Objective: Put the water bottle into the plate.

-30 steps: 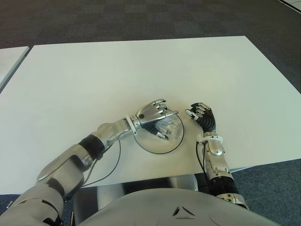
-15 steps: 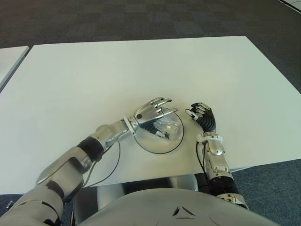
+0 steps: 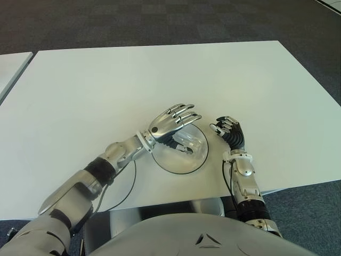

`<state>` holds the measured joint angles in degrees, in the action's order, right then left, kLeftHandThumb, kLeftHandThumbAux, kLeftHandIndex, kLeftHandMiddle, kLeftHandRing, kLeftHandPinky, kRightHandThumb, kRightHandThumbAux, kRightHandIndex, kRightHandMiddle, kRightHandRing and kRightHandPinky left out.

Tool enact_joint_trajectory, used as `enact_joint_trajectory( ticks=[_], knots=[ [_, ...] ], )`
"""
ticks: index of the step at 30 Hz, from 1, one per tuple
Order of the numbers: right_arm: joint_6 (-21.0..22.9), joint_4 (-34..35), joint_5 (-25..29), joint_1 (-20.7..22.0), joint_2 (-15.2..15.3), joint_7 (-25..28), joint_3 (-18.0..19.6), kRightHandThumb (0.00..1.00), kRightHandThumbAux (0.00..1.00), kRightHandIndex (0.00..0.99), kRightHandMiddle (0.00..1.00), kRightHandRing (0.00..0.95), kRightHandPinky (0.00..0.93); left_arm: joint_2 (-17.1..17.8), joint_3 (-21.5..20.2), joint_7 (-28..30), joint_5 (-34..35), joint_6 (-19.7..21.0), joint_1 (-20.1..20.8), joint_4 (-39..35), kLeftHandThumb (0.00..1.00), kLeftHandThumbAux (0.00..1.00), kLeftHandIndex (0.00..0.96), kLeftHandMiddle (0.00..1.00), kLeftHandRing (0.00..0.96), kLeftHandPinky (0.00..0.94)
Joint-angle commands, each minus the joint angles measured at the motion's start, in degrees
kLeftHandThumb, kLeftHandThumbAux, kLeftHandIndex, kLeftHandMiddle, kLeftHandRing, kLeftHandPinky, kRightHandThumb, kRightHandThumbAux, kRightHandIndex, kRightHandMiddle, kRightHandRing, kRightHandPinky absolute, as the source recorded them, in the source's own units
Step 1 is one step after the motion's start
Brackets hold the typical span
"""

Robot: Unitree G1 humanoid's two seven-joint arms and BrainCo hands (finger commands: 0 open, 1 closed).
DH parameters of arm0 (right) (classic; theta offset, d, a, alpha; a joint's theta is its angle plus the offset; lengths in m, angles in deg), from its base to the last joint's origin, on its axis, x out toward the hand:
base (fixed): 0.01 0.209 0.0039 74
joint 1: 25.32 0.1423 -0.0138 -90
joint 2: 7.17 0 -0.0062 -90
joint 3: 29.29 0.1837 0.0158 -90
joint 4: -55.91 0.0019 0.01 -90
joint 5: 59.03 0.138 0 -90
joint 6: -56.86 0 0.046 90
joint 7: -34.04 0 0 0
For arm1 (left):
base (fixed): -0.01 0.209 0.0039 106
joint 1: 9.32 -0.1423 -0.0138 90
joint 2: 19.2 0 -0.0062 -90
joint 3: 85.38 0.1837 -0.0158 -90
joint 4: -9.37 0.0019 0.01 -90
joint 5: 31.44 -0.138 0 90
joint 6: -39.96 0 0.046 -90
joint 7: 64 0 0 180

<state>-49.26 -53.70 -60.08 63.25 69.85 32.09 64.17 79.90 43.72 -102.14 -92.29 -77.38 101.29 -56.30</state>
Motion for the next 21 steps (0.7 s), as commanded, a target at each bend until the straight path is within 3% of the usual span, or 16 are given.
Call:
enact_joint_trajectory(
  ticks=[1, 14, 21],
  knots=[
    [2.14, -1.46, -0.31, -1.35, -0.17, -0.07, -0.17, 0.707, 0.729, 0.432, 0.616, 0.634, 0.652, 0.17, -0.68, -1.56, -0.93, 1.04, -1.51, -1.09, 0.325, 0.126, 0.0, 0.0, 0.0, 0.0],
    [1.82, -1.75, -0.56, -1.13, -0.14, -0.03, -0.11, 0.706, 0.729, 0.433, 0.615, 0.636, 0.653, 0.47, -2.26, -5.02, -0.74, 2.07, -3.34, -2.86, 0.297, 0.131, 0.0, 0.0, 0.0, 0.0],
    [1.96, -1.69, -0.66, -1.05, -0.18, -0.14, -0.09, 0.706, 0.729, 0.432, 0.612, 0.63, 0.643, -0.31, -5.66, -3.8, 5.1, 0.28, -5.76, -3.33, 0.265, 0.134, 0.0, 0.0, 0.0, 0.0]
  ],
)
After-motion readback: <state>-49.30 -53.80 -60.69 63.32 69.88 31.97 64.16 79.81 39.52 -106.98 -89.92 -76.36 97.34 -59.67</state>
